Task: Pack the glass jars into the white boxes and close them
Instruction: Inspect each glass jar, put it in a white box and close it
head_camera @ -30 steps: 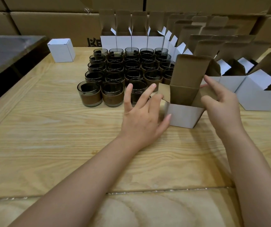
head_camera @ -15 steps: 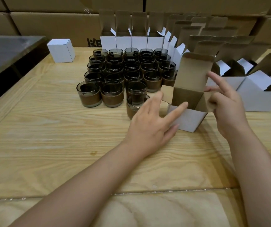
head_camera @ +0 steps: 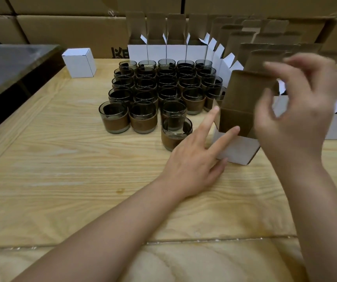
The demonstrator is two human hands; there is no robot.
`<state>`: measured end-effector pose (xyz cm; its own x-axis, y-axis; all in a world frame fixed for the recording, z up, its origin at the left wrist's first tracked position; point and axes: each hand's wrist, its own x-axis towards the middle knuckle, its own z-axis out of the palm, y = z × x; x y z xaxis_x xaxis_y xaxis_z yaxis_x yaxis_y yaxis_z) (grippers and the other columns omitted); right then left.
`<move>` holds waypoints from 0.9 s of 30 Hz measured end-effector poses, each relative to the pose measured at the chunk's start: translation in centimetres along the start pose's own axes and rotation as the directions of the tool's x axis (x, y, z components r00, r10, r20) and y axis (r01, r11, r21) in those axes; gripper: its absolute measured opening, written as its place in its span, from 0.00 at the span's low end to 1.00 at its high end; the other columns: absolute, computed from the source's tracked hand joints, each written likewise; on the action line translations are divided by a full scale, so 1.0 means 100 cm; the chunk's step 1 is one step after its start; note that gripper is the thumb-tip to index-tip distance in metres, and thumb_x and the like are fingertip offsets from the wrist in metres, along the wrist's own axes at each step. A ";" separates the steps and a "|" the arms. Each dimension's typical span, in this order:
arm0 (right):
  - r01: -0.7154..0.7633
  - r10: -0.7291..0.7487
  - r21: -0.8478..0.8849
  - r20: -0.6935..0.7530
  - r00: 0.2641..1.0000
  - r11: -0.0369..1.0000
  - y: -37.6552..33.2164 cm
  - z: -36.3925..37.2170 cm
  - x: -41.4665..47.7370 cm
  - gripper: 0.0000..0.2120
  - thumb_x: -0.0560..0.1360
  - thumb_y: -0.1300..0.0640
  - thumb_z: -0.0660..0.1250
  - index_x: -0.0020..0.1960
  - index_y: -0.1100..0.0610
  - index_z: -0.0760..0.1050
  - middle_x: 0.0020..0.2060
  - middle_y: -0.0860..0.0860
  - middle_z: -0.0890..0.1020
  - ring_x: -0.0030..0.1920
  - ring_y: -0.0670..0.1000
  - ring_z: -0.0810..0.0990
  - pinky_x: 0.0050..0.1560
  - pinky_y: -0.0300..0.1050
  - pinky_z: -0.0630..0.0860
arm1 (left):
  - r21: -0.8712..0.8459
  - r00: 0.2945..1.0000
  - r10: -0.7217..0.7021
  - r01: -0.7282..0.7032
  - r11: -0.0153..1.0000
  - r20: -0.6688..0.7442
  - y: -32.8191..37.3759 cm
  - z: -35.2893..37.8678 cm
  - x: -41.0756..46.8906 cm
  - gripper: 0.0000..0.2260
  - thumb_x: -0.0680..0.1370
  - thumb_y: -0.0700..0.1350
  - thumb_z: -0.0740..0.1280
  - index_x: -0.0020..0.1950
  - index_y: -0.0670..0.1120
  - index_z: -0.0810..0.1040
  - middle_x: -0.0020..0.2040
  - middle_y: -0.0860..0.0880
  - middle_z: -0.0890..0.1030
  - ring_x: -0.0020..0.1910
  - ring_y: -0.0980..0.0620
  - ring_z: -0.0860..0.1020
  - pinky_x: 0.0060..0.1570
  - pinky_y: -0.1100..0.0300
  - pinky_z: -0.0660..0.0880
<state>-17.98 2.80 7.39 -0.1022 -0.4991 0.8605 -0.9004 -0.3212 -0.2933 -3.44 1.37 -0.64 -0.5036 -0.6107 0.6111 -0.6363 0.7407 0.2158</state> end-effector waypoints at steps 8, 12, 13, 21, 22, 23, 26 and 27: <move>0.181 -0.036 -0.064 0.864 0.503 0.981 -0.062 0.054 0.027 0.25 0.74 0.44 0.68 0.68 0.52 0.69 0.60 0.53 0.74 0.63 0.56 0.69 0.58 0.52 0.69 | 0.101 0.994 0.065 -0.075 0.992 0.091 -0.001 -0.004 0.000 0.17 0.77 0.46 0.57 0.54 0.38 0.81 0.48 0.38 0.82 0.46 0.37 0.80 0.44 0.47 0.76; 0.213 0.026 -0.130 0.902 0.430 0.968 -0.069 0.073 0.024 0.26 0.72 0.47 0.71 0.67 0.52 0.67 0.59 0.53 0.75 0.61 0.58 0.72 0.50 0.50 0.63 | 0.252 0.929 -0.080 -0.014 0.968 0.360 -0.003 -0.004 0.005 0.24 0.80 0.48 0.45 0.70 0.42 0.70 0.66 0.42 0.75 0.62 0.42 0.74 0.57 0.46 0.72; 0.190 0.037 -0.128 0.907 0.419 0.973 -0.070 0.075 0.024 0.26 0.72 0.49 0.71 0.67 0.52 0.67 0.59 0.53 0.75 0.61 0.58 0.73 0.49 0.50 0.63 | 0.236 0.931 -0.061 -0.027 0.971 0.360 -0.004 -0.005 0.005 0.26 0.79 0.48 0.43 0.70 0.41 0.69 0.67 0.41 0.74 0.63 0.41 0.74 0.57 0.45 0.71; -0.057 -0.009 0.043 0.869 0.494 0.997 -0.073 0.066 0.033 0.24 0.74 0.46 0.69 0.65 0.55 0.72 0.60 0.53 0.75 0.64 0.56 0.70 0.56 0.46 0.69 | 0.267 0.983 0.039 -0.087 0.960 0.181 -0.006 -0.003 0.001 0.16 0.77 0.41 0.66 0.64 0.39 0.77 0.57 0.37 0.80 0.58 0.37 0.76 0.59 0.46 0.73; -0.091 -0.022 0.082 0.851 0.524 0.992 -0.074 0.061 0.037 0.24 0.74 0.45 0.69 0.66 0.54 0.72 0.59 0.51 0.75 0.63 0.54 0.71 0.55 0.43 0.68 | 0.280 0.993 0.058 -0.084 0.956 0.099 -0.007 -0.003 0.001 0.17 0.73 0.39 0.70 0.61 0.39 0.78 0.55 0.37 0.81 0.56 0.37 0.74 0.56 0.47 0.74; -0.122 -0.029 0.116 0.831 0.555 0.986 -0.074 0.055 0.042 0.25 0.74 0.44 0.69 0.67 0.53 0.73 0.55 0.48 0.76 0.62 0.51 0.72 0.53 0.40 0.67 | 0.268 0.996 0.088 -0.083 0.960 -0.005 -0.008 -0.002 0.000 0.16 0.71 0.37 0.71 0.58 0.38 0.80 0.52 0.37 0.81 0.55 0.38 0.72 0.53 0.47 0.76; -0.210 -0.033 0.214 0.772 0.634 0.954 -0.070 0.037 0.059 0.16 0.73 0.44 0.70 0.58 0.49 0.77 0.38 0.39 0.74 0.42 0.39 0.75 0.38 0.29 0.69 | 0.221 0.971 0.133 -0.088 0.971 -0.199 -0.010 0.000 0.002 0.15 0.71 0.33 0.65 0.56 0.36 0.81 0.51 0.35 0.81 0.52 0.37 0.76 0.51 0.47 0.76; -0.236 -0.029 0.242 0.754 0.656 0.941 -0.066 0.033 0.064 0.13 0.72 0.44 0.70 0.54 0.47 0.78 0.35 0.40 0.74 0.37 0.38 0.74 0.33 0.28 0.68 | 0.219 0.969 0.122 -0.073 0.973 -0.216 -0.010 -0.001 0.003 0.15 0.71 0.31 0.65 0.57 0.36 0.81 0.50 0.36 0.81 0.50 0.37 0.78 0.51 0.47 0.75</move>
<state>-11.28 -0.88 13.49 0.2781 -0.9249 0.2591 -0.7215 -0.3792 -0.5794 -2.92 0.48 -0.60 -0.4391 -0.4412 0.7826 -0.7102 0.7040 -0.0016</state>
